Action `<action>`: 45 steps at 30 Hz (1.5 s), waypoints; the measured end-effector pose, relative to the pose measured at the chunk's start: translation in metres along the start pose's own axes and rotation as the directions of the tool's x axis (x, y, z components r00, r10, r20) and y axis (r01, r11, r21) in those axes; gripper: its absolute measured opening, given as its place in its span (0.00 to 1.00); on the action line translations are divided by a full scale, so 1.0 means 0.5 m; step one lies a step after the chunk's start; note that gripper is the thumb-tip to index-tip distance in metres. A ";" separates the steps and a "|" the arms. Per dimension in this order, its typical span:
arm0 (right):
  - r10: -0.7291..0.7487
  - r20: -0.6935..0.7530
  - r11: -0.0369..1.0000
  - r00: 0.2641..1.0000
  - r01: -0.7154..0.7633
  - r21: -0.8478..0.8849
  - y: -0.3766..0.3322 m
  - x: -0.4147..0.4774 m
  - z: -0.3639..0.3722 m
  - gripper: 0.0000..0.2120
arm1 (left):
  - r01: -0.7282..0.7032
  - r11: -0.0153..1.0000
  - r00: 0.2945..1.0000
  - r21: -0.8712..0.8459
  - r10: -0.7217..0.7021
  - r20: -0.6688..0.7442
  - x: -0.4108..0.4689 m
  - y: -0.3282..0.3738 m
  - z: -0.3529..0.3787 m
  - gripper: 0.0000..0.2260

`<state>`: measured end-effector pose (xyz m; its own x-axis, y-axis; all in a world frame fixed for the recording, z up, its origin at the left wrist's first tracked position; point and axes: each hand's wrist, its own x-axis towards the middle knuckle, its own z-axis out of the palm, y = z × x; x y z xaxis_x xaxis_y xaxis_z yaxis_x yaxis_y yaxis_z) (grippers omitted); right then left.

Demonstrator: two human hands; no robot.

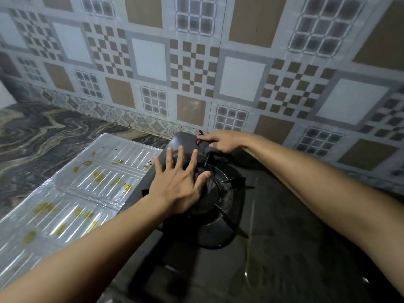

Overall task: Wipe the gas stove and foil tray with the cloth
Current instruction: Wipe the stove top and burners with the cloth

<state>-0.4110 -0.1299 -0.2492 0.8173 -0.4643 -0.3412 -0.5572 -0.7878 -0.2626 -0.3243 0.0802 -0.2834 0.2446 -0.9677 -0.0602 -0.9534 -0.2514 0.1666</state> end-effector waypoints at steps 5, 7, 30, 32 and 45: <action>0.032 -0.013 0.999 0.999 -0.031 0.021 0.026 -0.029 0.007 0.26 | 0.004 1.000 1.000 -0.001 -0.004 0.012 0.003 0.011 0.000 0.35; 0.068 0.033 0.996 0.997 -0.069 0.047 0.037 -0.049 -0.003 0.28 | 0.003 1.000 1.000 -0.008 -0.002 0.011 0.002 0.016 -0.003 0.35; 0.476 -0.207 0.879 0.855 -0.460 0.124 0.097 -0.300 0.141 0.27 | -0.296 0.955 0.953 -0.008 0.296 0.057 -0.003 0.084 0.018 0.38; 0.540 -0.201 0.842 0.817 -0.522 0.138 0.116 -0.327 0.147 0.28 | -0.330 0.944 0.942 0.010 0.328 0.062 -0.005 0.085 0.021 0.37; 0.830 -0.120 0.549 0.545 -0.760 0.347 0.120 -0.456 0.185 0.30 | -0.385 0.923 0.921 0.021 0.382 0.080 -0.014 0.087 0.023 0.35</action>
<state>-0.6447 -0.0337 -0.2708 0.0002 -0.9553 -0.2958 -0.9782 0.0611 -0.1982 -0.3694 0.0762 -0.2869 -0.1529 -0.9857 -0.0701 -0.9777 0.1405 0.1564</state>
